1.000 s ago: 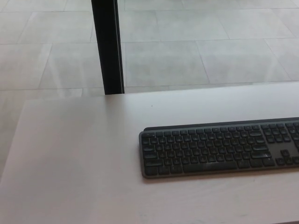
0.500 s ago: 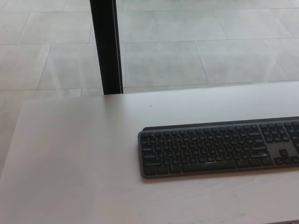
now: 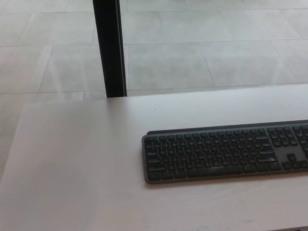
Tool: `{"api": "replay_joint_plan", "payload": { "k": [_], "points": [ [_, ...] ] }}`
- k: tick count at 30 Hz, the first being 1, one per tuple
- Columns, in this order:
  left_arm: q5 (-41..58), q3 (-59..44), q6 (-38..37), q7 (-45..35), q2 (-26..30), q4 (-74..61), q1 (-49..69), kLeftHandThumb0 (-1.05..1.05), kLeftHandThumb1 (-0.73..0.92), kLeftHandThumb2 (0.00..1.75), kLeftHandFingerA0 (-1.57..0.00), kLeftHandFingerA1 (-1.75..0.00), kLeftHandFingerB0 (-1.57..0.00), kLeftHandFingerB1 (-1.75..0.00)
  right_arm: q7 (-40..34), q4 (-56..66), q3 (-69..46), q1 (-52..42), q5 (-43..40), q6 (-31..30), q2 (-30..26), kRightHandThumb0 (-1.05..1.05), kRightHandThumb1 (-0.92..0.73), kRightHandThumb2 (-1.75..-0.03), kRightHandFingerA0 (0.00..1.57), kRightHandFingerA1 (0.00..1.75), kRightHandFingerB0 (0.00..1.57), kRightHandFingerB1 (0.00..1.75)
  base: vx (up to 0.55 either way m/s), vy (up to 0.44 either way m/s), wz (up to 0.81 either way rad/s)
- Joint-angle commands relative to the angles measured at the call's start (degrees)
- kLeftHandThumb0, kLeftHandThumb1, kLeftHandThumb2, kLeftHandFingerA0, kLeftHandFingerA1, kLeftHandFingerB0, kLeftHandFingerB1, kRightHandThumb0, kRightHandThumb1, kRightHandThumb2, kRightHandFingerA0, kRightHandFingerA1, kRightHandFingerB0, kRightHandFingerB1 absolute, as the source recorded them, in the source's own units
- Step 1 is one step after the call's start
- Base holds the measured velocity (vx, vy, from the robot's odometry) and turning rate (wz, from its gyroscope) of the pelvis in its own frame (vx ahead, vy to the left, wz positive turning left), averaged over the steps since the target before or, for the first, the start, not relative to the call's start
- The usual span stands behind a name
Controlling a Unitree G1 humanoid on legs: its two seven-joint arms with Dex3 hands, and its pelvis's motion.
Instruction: The robot uses its right fingers to click on the space key of the black keyboard placed on the center of the white desk.
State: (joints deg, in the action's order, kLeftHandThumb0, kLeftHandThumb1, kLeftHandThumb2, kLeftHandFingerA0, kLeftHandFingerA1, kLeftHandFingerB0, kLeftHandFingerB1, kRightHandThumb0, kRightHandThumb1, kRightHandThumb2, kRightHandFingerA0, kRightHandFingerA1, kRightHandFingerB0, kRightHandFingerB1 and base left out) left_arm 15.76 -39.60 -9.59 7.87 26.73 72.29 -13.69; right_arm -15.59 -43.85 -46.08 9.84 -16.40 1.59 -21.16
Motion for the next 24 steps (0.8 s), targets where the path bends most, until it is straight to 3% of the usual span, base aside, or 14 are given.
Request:
{"api": "replay_joint_plan", "payload": {
  "k": [1,5,9,12,13,14,16,17,18,21,22,23,24],
  "points": [
    [1.0,0.5,-1.2,1.3,1.1,0.3,-0.2,-0.50,0.48,0.55,-0.92,-0.78,-0.79,-0.57,-3.3,4.4,-1.3,4.5,-2.9,-2.4,-3.7,-0.18,-0.71,-0.60,0.64,0.51,0.50,0.42,0.00,0.000,0.00],
    [1.2,0.9,-1.7,1.4,0.9,0.3,0.0,-0.51,0.48,0.56,-0.94,-0.78,-0.80,-0.58,-2.5,8.4,-1.9,9.7,-5.5,-3.9,-5.4,-0.18,-0.71,-0.60,0.72,0.58,0.48,0.42,0.00,0.000,0.00],
    [1.3,1.2,-1.9,1.2,1.1,0.5,0.1,-0.51,0.48,0.56,-0.93,-0.77,-0.79,-0.58,-2.4,12.5,-0.5,11.4,-4.9,-5.2,-5.2,-0.16,-0.73,-0.61,0.63,0.54,0.45,0.42,0.00,0.000,0.00],
    [2.2,0.7,-1.1,0.9,1.1,0.6,-0.2,-0.51,0.50,0.55,-0.89,-0.74,-0.78,-0.57,-2.5,19.0,3.3,15.1,-4.7,-9.5,-4.5,-0.31,-0.66,-0.59,0.75,0.62,0.56,0.46,0.00,0.000,0.00],
    [2.6,0.5,-1.8,0.6,0.8,0.4,-0.1,-0.53,0.49,0.55,-0.87,-0.71,-0.82,-0.61,-1.2,22.0,6.8,15.9,-3.4,-11.4,-4.3,-0.44,-0.50,-0.89,0.85,0.79,0.55,0.60,0.00,0.000,0.00],
    [2.6,0.5,-1.8,0.7,0.8,0.4,-0.2,-0.53,0.49,0.55,-0.87,-0.71,-0.82,-0.61,-1.4,22.3,6.9,15.8,-3.6,-11.7,-4.3,-0.44,-0.50,-0.89,0.85,0.79,0.55,0.60,0.00,0.000,0.00],
    [3.1,0.1,-1.1,0.4,1.0,0.6,-0.3,-0.53,0.50,0.55,-0.86,-0.70,-0.81,-0.60,0.2,25.5,10.6,16.1,-3.3,-13.5,-4.0,-0.45,-0.49,-0.86,0.80,0.81,0.53,0.58,0.00,0.000,0.00],
    [2.9,0.4,-1.1,0.2,1.0,0.5,-0.1,-0.54,0.41,0.86,-0.84,-0.78,-0.75,-0.70,2.1,27.5,13.6,15.7,-2.4,-14.2,-4.3,-0.42,-0.57,-0.58,0.95,0.79,0.63,0.44,0.00,0.000,0.00],
    [2.8,0.5,-1.1,0.3,1.1,0.6,0.0,-0.53,0.51,0.56,-0.85,-0.69,-0.84,-0.61,4.2,27.5,16.8,15.8,-0.8,-13.4,-4.6,-0.33,-0.55,-0.57,0.94,0.88,0.62,0.44,0.00,0.000,0.00],
    [2.5,0.8,-1.2,0.6,1.1,0.6,-0.1,-0.54,0.51,0.56,-0.87,-0.69,-0.82,-0.59,7.2,26.6,21.7,15.9,1.3,-11.5,-5.5,-0.33,-0.55,-0.57,0.99,0.89,0.62,0.43,0.00,0.000,0.00],
    [2.8,0.6,-0.7,1.0,1.1,0.6,-0.2,-0.53,0.50,0.56,-0.86,-0.68,-0.79,-0.58,10.0,25.0,25.0,16.2,3.1,-9.1,-5.7,-0.36,-0.54,-0.57,1.00,0.97,0.64,0.43,0.00,0.000,0.00],
    [3.2,0.2,-0.6,0.7,1.1,0.6,-0.2,-0.53,0.41,0.87,-0.84,-0.78,-0.72,-0.70,11.0,24.2,28.1,16.2,5.6,-5.8,-5.7,-0.36,-0.53,-0.56,0.99,1.00,0.66,0.43,0.00,0.000,0.00],
    [3.0,0.4,-0.9,0.6,1.1,0.5,-0.2,-0.51,0.40,0.87,-0.84,-0.78,-0.73,-0.71,11.8,23.8,30.3,16.3,7.0,-4.3,-5.9,-0.44,-0.42,-0.77,0.98,0.99,0.61,0.56,0.00,0.000,0.00]
  ]
}}
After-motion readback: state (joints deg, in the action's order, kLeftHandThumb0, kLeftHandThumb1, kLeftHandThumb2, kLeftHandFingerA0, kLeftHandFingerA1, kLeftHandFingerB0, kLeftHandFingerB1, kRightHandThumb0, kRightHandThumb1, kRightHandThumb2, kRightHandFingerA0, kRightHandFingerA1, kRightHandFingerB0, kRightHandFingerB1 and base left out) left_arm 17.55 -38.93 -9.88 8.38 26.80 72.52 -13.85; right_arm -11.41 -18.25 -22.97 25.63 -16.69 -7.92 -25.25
